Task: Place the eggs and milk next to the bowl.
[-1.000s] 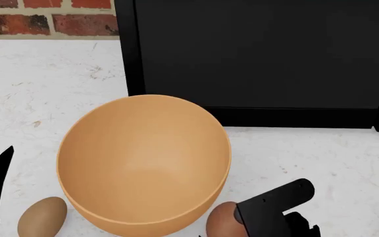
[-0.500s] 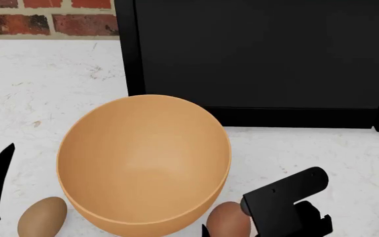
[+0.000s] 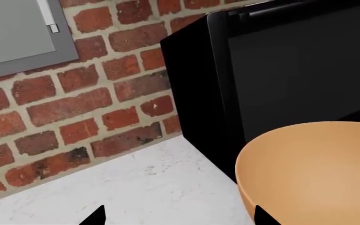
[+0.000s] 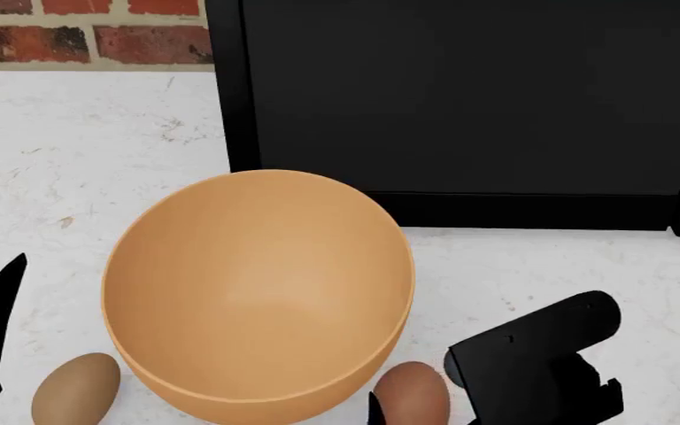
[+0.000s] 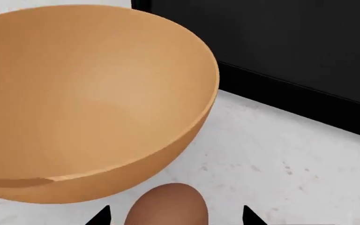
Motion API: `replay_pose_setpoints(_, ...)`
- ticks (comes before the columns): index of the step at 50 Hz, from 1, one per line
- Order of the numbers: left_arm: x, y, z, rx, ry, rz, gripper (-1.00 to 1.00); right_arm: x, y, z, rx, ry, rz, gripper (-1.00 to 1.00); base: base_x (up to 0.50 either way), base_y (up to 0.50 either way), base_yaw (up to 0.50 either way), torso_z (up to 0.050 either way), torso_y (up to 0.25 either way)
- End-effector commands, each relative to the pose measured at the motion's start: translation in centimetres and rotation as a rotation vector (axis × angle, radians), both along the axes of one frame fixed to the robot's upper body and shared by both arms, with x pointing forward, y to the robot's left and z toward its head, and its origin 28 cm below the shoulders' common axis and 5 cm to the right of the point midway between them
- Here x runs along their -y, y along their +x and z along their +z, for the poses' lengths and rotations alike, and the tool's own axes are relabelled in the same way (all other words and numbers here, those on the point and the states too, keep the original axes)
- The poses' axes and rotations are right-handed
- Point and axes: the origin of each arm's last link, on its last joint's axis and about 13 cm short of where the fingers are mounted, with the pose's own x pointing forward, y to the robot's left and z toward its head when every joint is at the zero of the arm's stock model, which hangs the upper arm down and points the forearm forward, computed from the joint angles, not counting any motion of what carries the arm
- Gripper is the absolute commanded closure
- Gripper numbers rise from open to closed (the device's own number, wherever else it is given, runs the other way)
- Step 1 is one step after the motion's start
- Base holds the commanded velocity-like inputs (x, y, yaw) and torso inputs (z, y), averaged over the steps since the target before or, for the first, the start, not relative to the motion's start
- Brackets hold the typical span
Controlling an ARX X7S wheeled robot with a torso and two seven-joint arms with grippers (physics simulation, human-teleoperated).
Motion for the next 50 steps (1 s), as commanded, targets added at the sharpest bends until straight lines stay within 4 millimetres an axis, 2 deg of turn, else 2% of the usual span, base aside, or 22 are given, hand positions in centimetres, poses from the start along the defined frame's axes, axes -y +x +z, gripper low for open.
replay_pose_setpoints(1,0.2,0.1,0.1,0.004,-0.012,0.006,-1.0,0.2,-1.4,1.3,0.038,-0.007,-0.016,-1.0,0.0,0.0,0.0,0.0,0.0)
replay_pose_setpoints(32,0.1,0.2,-0.3,0.007,-0.025,0.006,-1.0,0.5,-5.4,4.0,0.131,-0.025,-0.127,-1.0,0.0,0.0,0.0,0.0,0.0)
replay_pose_setpoints(50,0.5,0.4,-0.3,0.008,-0.021,-0.003,-1.0,0.6,-7.5,4.4,0.205,0.01,-0.237,-1.0,0.0,0.0,0.0,0.0,0.0)
